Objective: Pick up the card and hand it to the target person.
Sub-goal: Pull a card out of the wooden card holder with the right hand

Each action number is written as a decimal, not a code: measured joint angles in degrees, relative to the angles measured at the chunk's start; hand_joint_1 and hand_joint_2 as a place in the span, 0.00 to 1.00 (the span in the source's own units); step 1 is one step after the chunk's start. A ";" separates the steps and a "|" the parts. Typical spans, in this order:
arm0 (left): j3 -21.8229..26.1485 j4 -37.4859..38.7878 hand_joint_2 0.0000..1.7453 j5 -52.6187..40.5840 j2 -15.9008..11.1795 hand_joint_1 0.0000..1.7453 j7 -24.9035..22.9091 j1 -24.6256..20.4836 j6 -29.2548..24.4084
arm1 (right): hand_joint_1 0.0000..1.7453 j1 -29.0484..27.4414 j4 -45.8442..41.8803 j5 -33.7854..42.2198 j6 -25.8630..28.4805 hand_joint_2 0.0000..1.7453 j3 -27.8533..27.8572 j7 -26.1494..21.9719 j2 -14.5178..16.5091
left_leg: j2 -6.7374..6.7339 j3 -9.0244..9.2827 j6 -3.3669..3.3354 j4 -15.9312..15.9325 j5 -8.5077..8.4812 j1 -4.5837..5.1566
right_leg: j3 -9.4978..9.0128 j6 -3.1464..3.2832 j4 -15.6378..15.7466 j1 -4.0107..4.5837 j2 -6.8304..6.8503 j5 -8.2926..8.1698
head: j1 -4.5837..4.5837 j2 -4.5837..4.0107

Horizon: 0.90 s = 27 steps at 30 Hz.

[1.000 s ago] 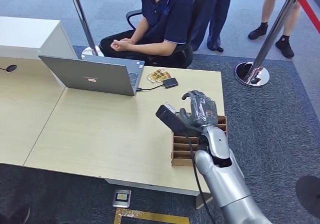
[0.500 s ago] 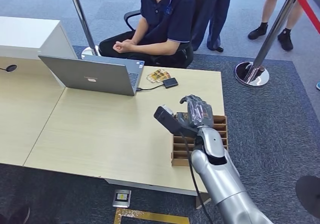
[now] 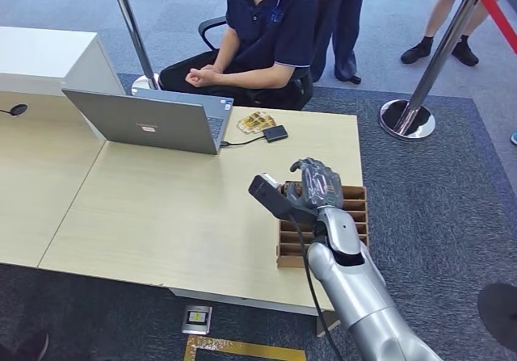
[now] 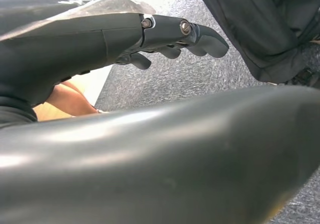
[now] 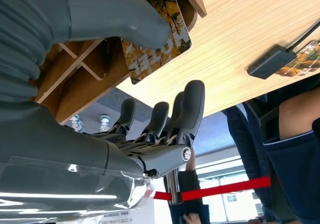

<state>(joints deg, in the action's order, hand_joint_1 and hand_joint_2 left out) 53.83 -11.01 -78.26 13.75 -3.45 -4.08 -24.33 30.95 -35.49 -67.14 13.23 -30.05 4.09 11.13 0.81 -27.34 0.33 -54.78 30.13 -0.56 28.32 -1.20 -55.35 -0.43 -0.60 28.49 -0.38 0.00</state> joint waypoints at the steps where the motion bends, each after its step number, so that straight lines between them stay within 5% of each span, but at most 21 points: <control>1: 0.00 0.01 0.00 0.03 0.00 0.00 0.00 0.00 0.00 | 0.44 0.04 0.13 -0.01 0.01 1.00 0.00 0.00 0.01 | 0.00 0.00 0.00 0.00 0.00 0.00 | 0.00 0.00 0.00 0.00 0.00 0.00 | 0.00 0.00; 17: 0.00 0.09 0.00 0.05 0.04 0.00 0.00 0.00 0.00 | 0.53 0.34 1.95 -0.48 -0.03 1.00 -0.33 0.05 0.33 | 0.00 0.00 0.00 0.00 0.00 0.00 | 0.00 0.00 0.00 0.00 0.00 0.00 | 0.00 0.00; 22: 0.00 0.11 0.00 0.06 0.04 0.00 0.00 0.00 0.00 | 0.68 0.46 2.21 -0.56 -0.03 1.00 -0.39 0.08 0.53 | 0.00 0.00 0.00 0.00 0.00 0.00 | 0.01 0.00 0.00 0.00 0.00 0.00 | 0.01 0.00; 27: 0.00 0.13 0.00 0.10 0.04 0.00 0.04 0.00 0.00 | 0.70 0.81 2.64 -0.59 0.02 1.00 -0.43 0.11 0.77 | 0.00 -0.01 0.00 0.00 0.00 0.00 | 0.02 0.00 0.00 0.00 0.00 0.00 | 0.00 0.00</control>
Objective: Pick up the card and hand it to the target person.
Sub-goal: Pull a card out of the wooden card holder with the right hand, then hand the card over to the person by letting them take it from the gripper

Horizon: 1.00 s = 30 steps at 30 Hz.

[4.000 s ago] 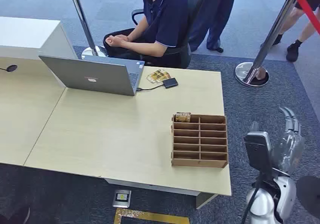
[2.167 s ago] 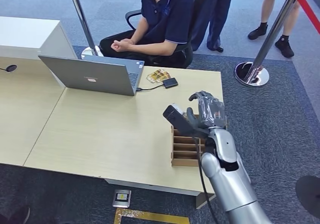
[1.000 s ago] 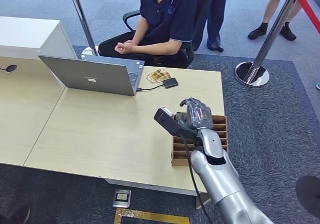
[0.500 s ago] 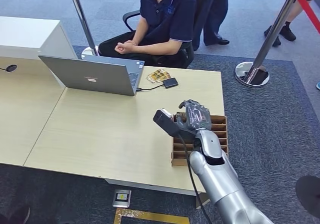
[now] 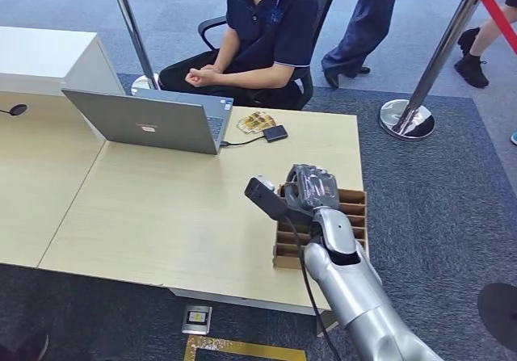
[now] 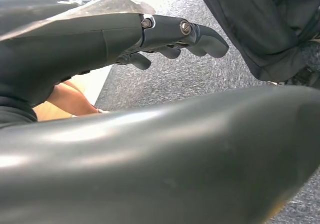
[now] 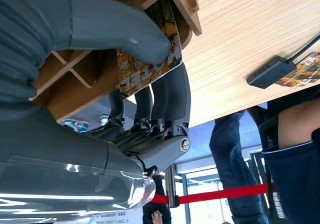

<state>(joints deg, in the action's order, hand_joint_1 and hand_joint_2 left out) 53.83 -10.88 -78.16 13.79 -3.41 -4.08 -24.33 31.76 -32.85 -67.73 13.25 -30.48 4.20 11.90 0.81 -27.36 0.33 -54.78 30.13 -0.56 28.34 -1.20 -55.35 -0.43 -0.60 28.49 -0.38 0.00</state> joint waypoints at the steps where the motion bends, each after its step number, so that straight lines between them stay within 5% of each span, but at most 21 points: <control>1: 0.00 0.00 0.00 0.00 0.00 0.00 0.01 0.00 0.00 | 0.70 0.01 0.02 0.00 0.02 1.00 0.01 0.00 0.01 | 0.00 0.00 0.00 0.00 0.00 0.00 | 0.00 0.00 0.00 0.00 0.00 0.00 | 0.00 0.00; 30: 0.00 0.04 0.00 0.91 0.00 0.00 0.78 0.02 -0.34 | 0.73 0.58 -3.95 0.51 0.35 1.00 -0.68 -3.75 0.76 | -0.01 -0.02 0.00 0.00 0.00 0.00 | 0.03 0.00 0.00 0.00 0.00 0.00 | 0.01 0.00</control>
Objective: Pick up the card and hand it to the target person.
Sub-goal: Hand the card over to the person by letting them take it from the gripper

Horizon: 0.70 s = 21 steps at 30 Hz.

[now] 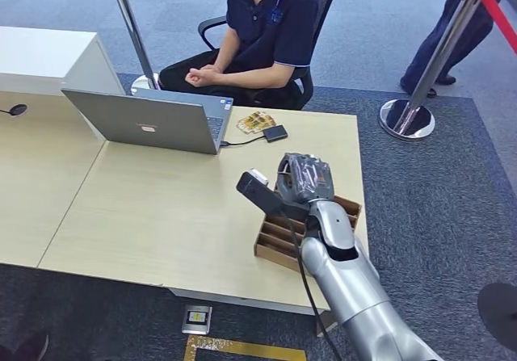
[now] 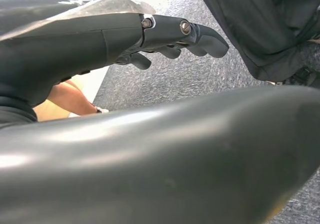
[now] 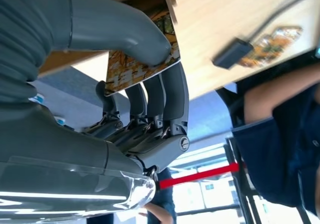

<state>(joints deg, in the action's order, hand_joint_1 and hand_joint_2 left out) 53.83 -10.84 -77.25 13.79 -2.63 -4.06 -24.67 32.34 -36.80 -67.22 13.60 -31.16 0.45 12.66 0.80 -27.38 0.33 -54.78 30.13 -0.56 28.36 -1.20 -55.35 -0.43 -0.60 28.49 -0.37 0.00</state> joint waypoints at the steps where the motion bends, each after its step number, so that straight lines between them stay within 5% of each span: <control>1: 0.00 0.01 0.00 0.04 0.00 0.00 0.01 0.00 -0.01 | 0.73 0.05 -0.75 0.05 -0.13 1.00 -0.17 -0.13 -0.01 | 0.00 0.00 0.00 0.00 0.00 0.00 | 0.00 0.00 0.00 0.00 0.00 0.00 | 0.00 0.00; 21: 0.01 0.09 0.00 0.11 -0.01 0.00 0.80 0.01 -0.01 | 0.79 3.27 -9.22 1.24 -2.28 1.00 -3.39 -0.06 0.22 | 0.00 0.00 0.00 0.00 0.00 0.00 | -0.01 0.00 -0.01 0.00 0.00 -0.01 | 0.00 0.00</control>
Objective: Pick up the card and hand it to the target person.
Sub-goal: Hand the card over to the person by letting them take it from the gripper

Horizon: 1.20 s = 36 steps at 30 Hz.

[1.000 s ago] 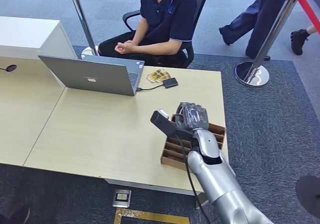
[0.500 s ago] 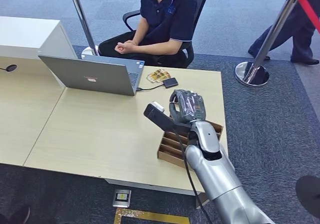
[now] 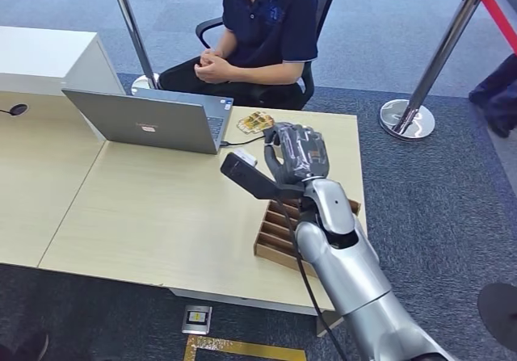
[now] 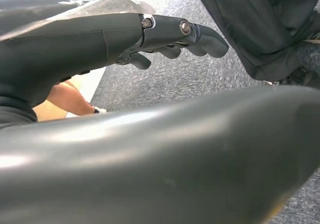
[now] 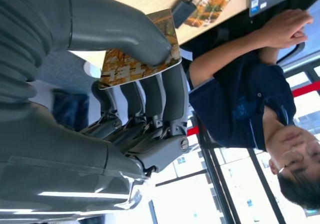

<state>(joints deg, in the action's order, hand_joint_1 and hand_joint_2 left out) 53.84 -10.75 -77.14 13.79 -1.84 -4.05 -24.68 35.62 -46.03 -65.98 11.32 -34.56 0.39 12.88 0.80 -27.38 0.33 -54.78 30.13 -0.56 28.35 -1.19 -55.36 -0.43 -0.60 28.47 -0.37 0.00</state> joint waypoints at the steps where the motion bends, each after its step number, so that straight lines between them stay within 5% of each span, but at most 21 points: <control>1: 0.00 0.00 0.00 -0.14 -0.01 0.00 0.10 0.00 0.00 | 0.79 0.72 -0.08 -0.19 -0.04 1.00 -0.11 0.68 0.18 | 0.00 0.00 0.00 0.00 0.00 0.00 | 0.00 0.01 0.00 0.00 0.00 -0.01 | 0.00 0.00; 15: -0.03 0.00 0.00 -1.47 -0.02 0.00 1.39 -0.08 0.01 | 0.80 14.12 13.76 -5.55 3.99 1.00 -0.31 9.05 5.04 | -0.01 0.01 0.03 0.00 -0.04 -0.01 | 0.01 0.05 -0.02 0.00 0.00 -0.04 | -0.01 0.00; 27: -0.08 0.02 0.00 -0.28 -0.01 0.00 0.11 -0.09 -0.24 | 0.71 16.03 22.84 -7.50 2.35 1.00 -0.32 10.21 6.33 | -0.01 0.00 0.03 -0.01 -0.04 -0.01 | 0.03 0.05 -0.02 0.00 0.00 -0.04 | 0.00 0.00; 28: -0.08 0.02 0.00 -0.31 -0.02 0.00 0.11 -0.09 -0.24 | 0.65 15.96 23.31 -7.66 2.23 1.00 -0.32 10.32 6.33 | -0.01 0.00 0.03 -0.01 -0.04 -0.01 | 0.03 0.05 -0.02 0.00 0.00 -0.04 | 0.00 0.00; 32: -0.08 0.04 0.00 -0.46 -0.02 0.00 0.11 -0.07 -0.24 | 0.04 15.51 24.75 -7.97 1.72 1.00 -0.33 10.41 6.28 | -0.01 0.00 0.03 -0.01 -0.04 -0.01 | 0.03 0.06 -0.01 0.00 0.00 -0.04 | 0.00 0.00; 36: -0.08 0.04 0.00 -0.48 -0.04 0.00 0.11 -0.06 -0.24 | 0.00 14.78 25.81 -8.15 1.68 0.00 -0.33 10.45 6.15 | -0.01 0.00 0.03 -0.01 -0.04 -0.01 | 0.03 0.06 -0.01 0.00 0.00 -0.04 | 0.00 0.00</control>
<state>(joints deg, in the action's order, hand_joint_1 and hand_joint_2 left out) 53.77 -10.71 -77.62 13.75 -1.73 -4.11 -24.92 50.39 -20.22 -74.13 13.00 -34.88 10.84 19.03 0.79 -27.38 0.36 -54.79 30.09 -0.57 28.38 -1.13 -55.37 -0.43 -0.60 28.43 -0.37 0.00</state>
